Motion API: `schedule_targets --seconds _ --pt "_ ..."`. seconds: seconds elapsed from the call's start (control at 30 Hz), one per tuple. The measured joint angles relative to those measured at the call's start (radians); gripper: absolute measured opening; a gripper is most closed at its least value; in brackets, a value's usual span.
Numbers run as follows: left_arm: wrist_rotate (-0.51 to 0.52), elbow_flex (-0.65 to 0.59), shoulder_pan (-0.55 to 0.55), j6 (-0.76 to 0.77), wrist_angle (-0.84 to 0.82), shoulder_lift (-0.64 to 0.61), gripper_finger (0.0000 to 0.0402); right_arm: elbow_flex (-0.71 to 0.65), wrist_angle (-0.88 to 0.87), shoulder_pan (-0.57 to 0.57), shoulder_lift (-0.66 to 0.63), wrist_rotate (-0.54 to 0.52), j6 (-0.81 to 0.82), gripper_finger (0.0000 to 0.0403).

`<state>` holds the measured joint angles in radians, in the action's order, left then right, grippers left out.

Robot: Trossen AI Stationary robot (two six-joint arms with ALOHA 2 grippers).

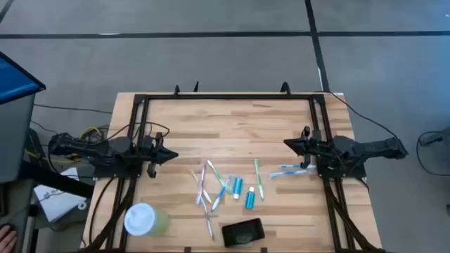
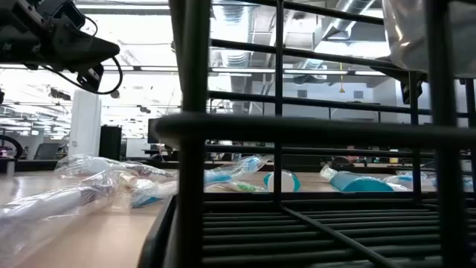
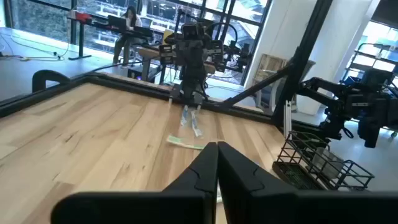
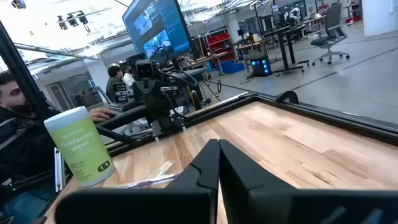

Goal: Pick & Place toothbrushing station

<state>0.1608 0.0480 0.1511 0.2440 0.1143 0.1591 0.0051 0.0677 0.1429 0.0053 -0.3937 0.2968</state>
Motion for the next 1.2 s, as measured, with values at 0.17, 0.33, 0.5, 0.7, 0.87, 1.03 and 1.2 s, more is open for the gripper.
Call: schedule_targets --seconds 0.17,0.33,0.5,0.7,0.87,1.03,1.2 --pt "0.001 0.000 0.000 -0.031 0.000 0.000 0.0003 0.000 0.000 0.000 0.000 0.000 0.000 0.0000" --pt "0.001 0.000 0.000 -0.087 0.000 0.000 0.0003 0.000 0.000 0.000 0.000 0.000 0.000 0.0000" --pt "0.004 0.000 0.000 -0.088 0.000 0.000 0.0003 0.000 0.000 0.000 0.000 0.000 0.000 0.0000" --pt "0.004 0.000 0.000 -0.085 0.006 0.000 0.0003 0.000 0.000 0.000 0.000 0.000 0.000 0.0000" --pt "0.004 0.000 0.000 -0.083 0.009 0.000 0.0003 0.000 0.000 0.000 0.000 0.000 0.000 0.0000" --pt "0.004 0.000 0.000 -0.083 0.028 0.000 0.0003 0.000 0.000 0.000 0.000 0.000 0.004 0.0000" --pt "0.018 0.000 0.000 -0.083 0.034 0.000 0.0003 0.000 0.000 0.000 0.000 -0.001 0.052 0.0000"
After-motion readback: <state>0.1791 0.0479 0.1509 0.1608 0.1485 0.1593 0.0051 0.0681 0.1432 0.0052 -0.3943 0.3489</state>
